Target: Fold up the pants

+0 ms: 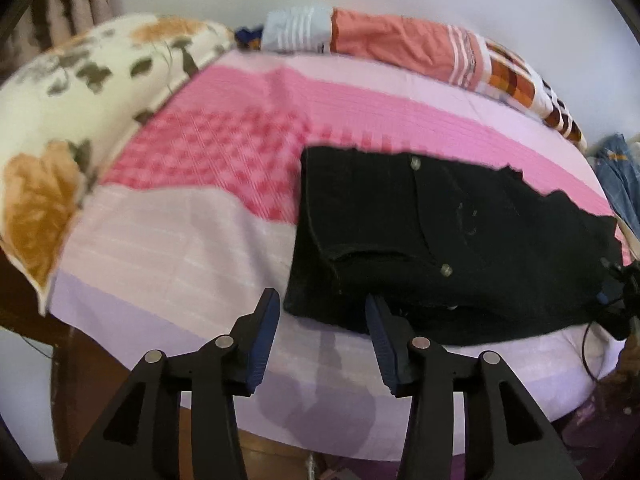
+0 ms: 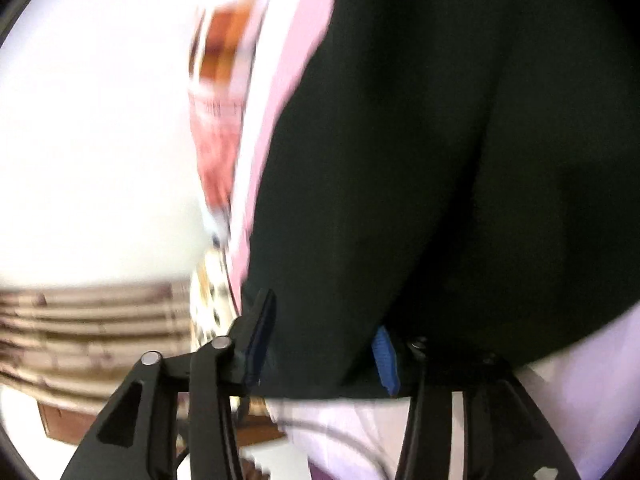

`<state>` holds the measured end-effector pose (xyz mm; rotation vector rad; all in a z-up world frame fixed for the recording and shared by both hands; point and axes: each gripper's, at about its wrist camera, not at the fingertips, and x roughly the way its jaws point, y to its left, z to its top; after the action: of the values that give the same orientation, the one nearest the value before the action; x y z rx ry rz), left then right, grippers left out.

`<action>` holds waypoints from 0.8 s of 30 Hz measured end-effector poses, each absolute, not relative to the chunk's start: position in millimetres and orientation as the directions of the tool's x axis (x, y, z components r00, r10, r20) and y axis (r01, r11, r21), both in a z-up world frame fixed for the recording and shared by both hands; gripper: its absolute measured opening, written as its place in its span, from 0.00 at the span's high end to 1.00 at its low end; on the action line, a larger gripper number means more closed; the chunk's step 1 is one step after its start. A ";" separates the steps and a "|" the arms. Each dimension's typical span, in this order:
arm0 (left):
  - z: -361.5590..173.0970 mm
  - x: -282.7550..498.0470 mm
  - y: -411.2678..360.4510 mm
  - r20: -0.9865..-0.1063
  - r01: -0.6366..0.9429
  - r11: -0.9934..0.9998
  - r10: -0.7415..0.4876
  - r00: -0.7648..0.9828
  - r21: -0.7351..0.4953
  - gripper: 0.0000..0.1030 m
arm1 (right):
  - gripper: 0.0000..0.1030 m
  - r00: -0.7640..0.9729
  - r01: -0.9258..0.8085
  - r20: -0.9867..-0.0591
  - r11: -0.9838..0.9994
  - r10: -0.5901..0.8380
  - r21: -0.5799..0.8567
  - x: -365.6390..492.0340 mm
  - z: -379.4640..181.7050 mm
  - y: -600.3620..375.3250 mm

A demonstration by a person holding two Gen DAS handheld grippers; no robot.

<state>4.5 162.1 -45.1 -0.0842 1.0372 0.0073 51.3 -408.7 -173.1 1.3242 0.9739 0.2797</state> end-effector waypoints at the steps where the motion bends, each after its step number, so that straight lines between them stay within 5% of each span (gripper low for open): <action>1: -37.0 4.1 157.9 -0.847 -0.041 0.997 -0.031 0.531 -0.062 0.55 | 0.57 0.624 0.342 -0.419 0.251 0.660 0.905 51.3 -174.8 -422.6; 6: -7.1 12.2 124.4 -0.788 0.019 0.991 -0.117 0.605 -0.132 0.38 | 0.57 0.793 0.275 -0.258 0.054 0.551 0.960 53.3 -185.2 -494.8; 17: -25.9 32.5 37.3 -0.811 0.185 0.959 -0.281 0.514 -0.215 0.35 | 0.57 0.922 0.247 -0.232 -0.010 0.310 0.969 54.7 -176.7 -601.6; 18: -27.6 32.6 34.4 -0.816 0.188 0.959 -0.280 0.507 -0.212 0.35 | 0.59 0.924 0.245 -0.227 -0.020 0.308 0.969 54.2 -177.0 -605.3; 20: -30.8 34.1 32.3 -0.821 0.188 0.957 -0.287 0.495 -0.221 0.35 | 0.81 0.916 0.259 -0.244 -0.003 0.318 0.966 55.2 -175.8 -608.9; 24: -37.6 37.8 33.3 -0.829 0.169 0.950 -0.311 0.464 -0.262 0.35 | 0.92 0.877 0.322 -0.345 0.125 0.333 0.938 61.1 -162.6 -609.8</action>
<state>37.8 33.3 -37.6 -0.1505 1.0483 -0.2961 61.1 -609.8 -162.6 1.4687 0.5502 0.0090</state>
